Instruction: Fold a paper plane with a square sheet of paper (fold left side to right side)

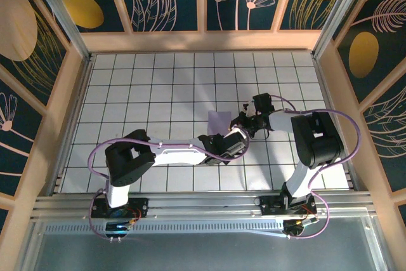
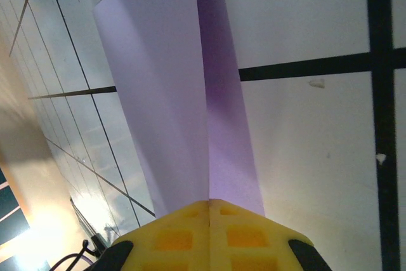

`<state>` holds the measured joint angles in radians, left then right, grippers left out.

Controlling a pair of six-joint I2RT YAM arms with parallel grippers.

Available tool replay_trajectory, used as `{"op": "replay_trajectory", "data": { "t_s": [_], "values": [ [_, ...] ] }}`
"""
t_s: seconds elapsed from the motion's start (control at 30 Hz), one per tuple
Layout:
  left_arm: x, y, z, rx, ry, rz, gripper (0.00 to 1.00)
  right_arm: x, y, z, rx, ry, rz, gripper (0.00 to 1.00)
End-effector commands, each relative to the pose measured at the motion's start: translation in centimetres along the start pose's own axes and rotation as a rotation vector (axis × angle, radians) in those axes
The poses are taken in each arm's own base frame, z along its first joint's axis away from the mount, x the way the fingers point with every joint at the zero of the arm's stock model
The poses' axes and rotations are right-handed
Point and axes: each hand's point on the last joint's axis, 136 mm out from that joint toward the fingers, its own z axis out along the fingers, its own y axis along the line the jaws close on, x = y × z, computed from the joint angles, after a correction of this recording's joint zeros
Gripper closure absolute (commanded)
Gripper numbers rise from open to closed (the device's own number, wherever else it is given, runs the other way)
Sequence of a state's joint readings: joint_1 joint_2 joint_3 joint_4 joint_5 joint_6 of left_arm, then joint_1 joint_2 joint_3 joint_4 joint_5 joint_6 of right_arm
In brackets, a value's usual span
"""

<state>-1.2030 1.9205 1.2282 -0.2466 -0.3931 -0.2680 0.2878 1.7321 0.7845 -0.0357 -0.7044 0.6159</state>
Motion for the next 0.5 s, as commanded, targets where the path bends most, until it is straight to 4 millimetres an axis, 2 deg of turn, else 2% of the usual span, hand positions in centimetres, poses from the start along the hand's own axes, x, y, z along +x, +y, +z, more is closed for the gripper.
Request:
{"op": "replay_trajectory", "data": {
  "t_s": [0.0,0.1,0.17,0.23,0.33,0.47],
  "values": [
    [-0.6,0.0,-0.9,0.011,-0.017,-0.016,0.81,-0.2,0.4,-0.5,0.013,-0.010,-0.013,1.00],
    [-0.8,0.0,-1.2,0.022,-0.027,-0.031,0.92,-0.7,1.0,-0.7,-0.002,-0.023,-0.031,1.00],
    [-0.8,0.0,-1.3,0.036,-0.031,-0.044,0.96,-1.3,1.9,-1.3,-0.024,-0.045,-0.054,0.99],
    [-1.1,0.1,-1.5,0.072,-0.031,-0.076,1.00,-2.3,2.9,-2.4,-0.043,-0.093,-0.080,0.90],
    [-1.8,0.3,-1.9,0.170,-0.038,-0.137,1.00,-3.8,4.0,-4.7,-0.069,-0.171,-0.109,0.77],
    [-2.3,0.6,-2.2,0.304,-0.035,-0.220,1.00,-4.5,3.6,-7.8,-0.058,-0.256,-0.129,0.66]
  ]
}}
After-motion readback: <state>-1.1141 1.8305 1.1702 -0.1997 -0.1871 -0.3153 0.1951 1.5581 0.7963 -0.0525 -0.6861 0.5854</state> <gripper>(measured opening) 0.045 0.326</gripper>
